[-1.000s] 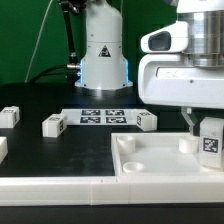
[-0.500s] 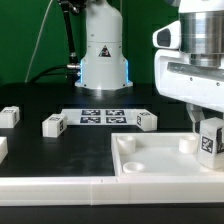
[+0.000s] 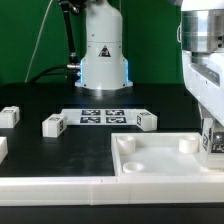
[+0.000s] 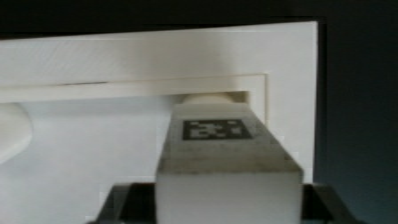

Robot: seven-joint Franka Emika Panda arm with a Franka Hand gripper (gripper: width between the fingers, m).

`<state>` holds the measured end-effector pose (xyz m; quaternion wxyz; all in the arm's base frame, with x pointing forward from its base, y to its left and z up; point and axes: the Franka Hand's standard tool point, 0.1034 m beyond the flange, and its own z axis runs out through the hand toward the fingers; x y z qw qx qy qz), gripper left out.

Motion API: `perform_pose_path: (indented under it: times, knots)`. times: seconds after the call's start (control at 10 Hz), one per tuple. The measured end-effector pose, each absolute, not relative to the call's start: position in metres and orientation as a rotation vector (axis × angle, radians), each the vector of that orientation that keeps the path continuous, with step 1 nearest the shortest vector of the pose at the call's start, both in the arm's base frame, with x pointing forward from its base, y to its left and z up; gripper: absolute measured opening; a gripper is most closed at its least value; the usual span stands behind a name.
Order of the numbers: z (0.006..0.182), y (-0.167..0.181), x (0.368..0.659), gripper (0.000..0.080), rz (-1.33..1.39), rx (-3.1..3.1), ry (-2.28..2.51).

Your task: Assemble one leg

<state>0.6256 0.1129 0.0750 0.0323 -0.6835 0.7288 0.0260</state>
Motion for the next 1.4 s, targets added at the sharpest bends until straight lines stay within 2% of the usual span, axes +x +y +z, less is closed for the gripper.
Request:
perform_pose_path:
  times: [0.1,0.2,0.3,0.4,0.5,0.8,1.4]
  knots:
    - [0.0749,0.1138,0.6257,0.029,0.092,-2.04,2.295]
    - [0.0749,0.1144,0.6256,0.0349,0.093,-2.045,2.29]
    - [0.0749,0.1145,0.6256,0.0483,0.093,-2.052,2.284]
    - [0.075,0.1145,0.6257,0.0483,0.092,-2.084,2.252]
    - [0.0754,0.1147,0.6262,0.0613,0.09,-2.11,2.226]
    - [0.0779,0.1162,0.6276,0.0647,0.082,-2.378,1.928]
    - [0.0774,0.1203,0.6264,0.0649,0.042,-2.809,1.221]
